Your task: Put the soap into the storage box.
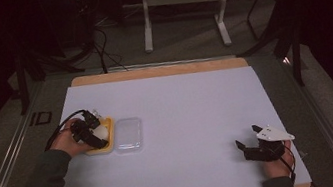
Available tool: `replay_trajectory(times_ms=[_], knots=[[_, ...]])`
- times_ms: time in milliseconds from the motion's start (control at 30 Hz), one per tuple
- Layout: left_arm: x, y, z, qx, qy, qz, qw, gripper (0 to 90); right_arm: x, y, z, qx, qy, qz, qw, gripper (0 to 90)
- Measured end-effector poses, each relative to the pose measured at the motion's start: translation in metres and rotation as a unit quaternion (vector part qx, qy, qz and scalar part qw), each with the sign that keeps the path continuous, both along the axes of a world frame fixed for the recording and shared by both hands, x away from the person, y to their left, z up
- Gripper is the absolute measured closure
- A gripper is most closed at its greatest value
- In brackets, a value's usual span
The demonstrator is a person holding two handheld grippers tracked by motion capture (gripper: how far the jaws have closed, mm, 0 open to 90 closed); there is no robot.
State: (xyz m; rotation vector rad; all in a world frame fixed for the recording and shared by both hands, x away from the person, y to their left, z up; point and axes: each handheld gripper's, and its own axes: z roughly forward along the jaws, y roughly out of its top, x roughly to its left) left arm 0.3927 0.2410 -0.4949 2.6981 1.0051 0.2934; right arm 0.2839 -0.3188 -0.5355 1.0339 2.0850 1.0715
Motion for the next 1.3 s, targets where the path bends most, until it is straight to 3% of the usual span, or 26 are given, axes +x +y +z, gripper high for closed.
replay_trajectory(times_ms=[233,600,767,967,1300], knots=[[0.002,-0.003,-0.001,0.009,0.028,-0.007,0.9995,21.4,0.000,0.000,0.000,0.000,0.001,0.001,1.0000,15.0],[0.001,-0.002,0.010,0.009,0.023,-0.006,0.9997,12.9,0.000,0.000,0.000,-0.002,0.001,0.004,1.0000,15.0],[-0.003,0.002,0.019,0.013,0.011,-0.007,0.9998,11.3,0.000,0.000,0.000,-0.002,0.001,0.004,1.0000,15.0],[-0.011,0.006,0.035,-0.031,-0.016,-0.011,0.9993,15.4,0.000,0.000,0.000,-0.002,0.002,0.004,1.0000,15.0],[-0.025,-0.008,0.049,-0.068,-0.048,-0.035,0.9959,18.3,0.000,0.001,0.000,-0.003,0.004,0.005,1.0000,14.9]])
